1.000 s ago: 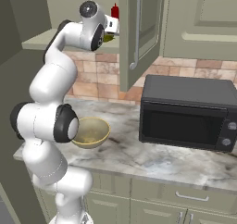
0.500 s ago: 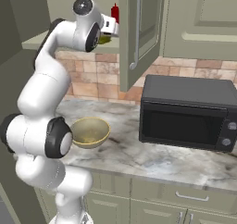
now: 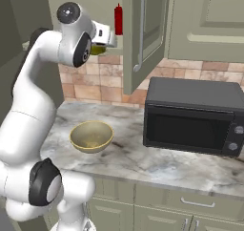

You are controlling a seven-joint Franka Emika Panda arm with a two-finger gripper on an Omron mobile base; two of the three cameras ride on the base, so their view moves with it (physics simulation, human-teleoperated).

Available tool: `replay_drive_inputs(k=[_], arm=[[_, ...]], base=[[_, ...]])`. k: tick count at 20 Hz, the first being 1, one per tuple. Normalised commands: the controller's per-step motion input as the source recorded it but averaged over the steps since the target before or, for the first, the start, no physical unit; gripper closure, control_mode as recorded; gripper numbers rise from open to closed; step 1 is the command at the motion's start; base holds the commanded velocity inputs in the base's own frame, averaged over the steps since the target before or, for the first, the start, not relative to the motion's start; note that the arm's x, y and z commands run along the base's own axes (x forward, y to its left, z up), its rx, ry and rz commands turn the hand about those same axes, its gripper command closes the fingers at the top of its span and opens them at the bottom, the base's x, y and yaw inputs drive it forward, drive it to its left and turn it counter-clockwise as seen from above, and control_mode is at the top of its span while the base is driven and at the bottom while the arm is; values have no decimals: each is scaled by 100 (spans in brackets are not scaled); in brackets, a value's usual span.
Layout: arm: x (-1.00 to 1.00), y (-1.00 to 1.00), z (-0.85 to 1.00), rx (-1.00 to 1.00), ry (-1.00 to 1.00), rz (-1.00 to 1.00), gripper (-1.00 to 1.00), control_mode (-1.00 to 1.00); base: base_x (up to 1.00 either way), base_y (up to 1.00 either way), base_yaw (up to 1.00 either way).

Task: Open the cabinet. Pick the pear and pear from the cabinet and place them into the bowl. Then close the cabinet.

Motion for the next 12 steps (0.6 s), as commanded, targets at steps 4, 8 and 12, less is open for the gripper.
replay_drive_inputs(k=[4,8,12], arm=[[-97,33,-11,-1,9,0,100,-100],[-62,46,-51,-5,18,0,100,-100],[-29,36,-78,-4,23,0,100,-100]], base=[[0,0,0],[0,0,0],[0,0,0]])
